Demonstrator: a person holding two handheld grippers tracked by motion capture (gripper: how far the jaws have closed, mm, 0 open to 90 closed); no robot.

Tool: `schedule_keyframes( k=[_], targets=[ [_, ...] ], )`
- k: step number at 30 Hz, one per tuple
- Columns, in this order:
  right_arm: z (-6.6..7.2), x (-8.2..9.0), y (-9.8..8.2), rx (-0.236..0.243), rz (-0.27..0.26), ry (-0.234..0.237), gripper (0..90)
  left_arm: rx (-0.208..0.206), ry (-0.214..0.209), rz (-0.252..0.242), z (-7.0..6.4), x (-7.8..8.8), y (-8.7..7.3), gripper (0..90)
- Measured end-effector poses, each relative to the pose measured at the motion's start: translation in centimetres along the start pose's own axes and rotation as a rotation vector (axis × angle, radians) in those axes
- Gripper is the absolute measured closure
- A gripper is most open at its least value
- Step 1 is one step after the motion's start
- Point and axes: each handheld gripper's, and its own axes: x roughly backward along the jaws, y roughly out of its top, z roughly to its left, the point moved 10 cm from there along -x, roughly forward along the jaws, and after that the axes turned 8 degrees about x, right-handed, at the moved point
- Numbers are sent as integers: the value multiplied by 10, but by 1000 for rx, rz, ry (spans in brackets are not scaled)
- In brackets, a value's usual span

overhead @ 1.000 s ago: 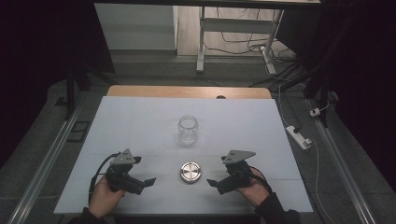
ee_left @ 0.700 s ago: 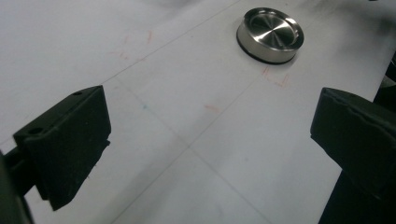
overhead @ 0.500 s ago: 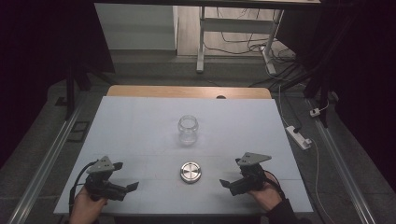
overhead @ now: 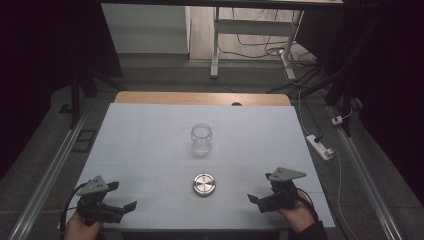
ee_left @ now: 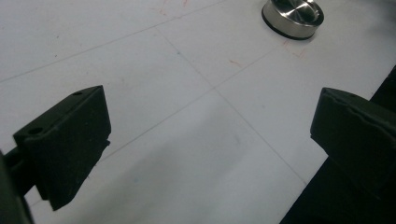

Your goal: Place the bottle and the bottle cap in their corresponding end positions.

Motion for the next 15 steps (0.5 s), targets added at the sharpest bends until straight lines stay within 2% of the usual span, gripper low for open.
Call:
schedule_keyframes(
  k=[7,15],
  targets=[
    [-8,12,-12,-30,5,-42,0,12,30,1,5,6,-8,0],
    [-17,26,-26,-93,4,-69,0,22,57,10,8,11,-16,0]
  ],
)
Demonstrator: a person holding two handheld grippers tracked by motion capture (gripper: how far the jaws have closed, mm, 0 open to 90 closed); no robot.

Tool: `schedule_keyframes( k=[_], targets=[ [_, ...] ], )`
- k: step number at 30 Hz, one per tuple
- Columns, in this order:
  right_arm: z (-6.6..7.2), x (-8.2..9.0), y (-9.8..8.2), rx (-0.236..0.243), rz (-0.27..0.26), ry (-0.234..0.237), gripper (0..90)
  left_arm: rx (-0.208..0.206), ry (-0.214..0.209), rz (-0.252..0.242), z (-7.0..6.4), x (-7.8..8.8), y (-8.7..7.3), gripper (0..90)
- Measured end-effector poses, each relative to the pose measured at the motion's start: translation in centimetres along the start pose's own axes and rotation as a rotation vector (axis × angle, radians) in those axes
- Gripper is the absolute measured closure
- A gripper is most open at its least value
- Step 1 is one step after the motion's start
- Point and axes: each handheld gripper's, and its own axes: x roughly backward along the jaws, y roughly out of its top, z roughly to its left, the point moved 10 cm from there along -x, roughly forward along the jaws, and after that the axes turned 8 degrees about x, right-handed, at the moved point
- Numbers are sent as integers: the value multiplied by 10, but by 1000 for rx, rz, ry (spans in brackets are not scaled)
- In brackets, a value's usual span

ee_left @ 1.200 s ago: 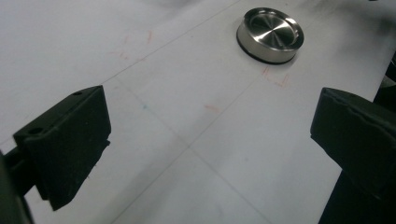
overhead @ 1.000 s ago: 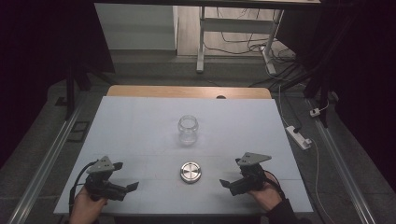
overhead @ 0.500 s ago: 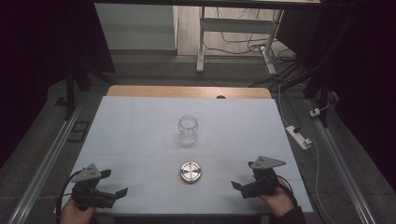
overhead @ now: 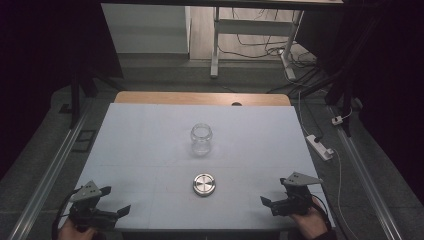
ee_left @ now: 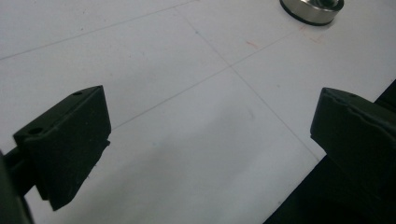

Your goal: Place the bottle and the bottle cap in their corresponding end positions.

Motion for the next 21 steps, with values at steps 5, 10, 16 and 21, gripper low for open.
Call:
schedule_keyframes(
  k=[5,10,16,21],
  targets=[
    [-5,8,-6,-41,-4,-7,0,4,17,11,2,2,-5,0],
    [-6,13,-13,-64,5,-8,0,17,27,9,3,5,-9,0],
    [-5,18,-16,-69,7,-16,0,28,61,18,7,9,-15,0],
    [-7,19,-17,-77,7,-24,0,20,64,27,6,8,-14,0]
  ],
)
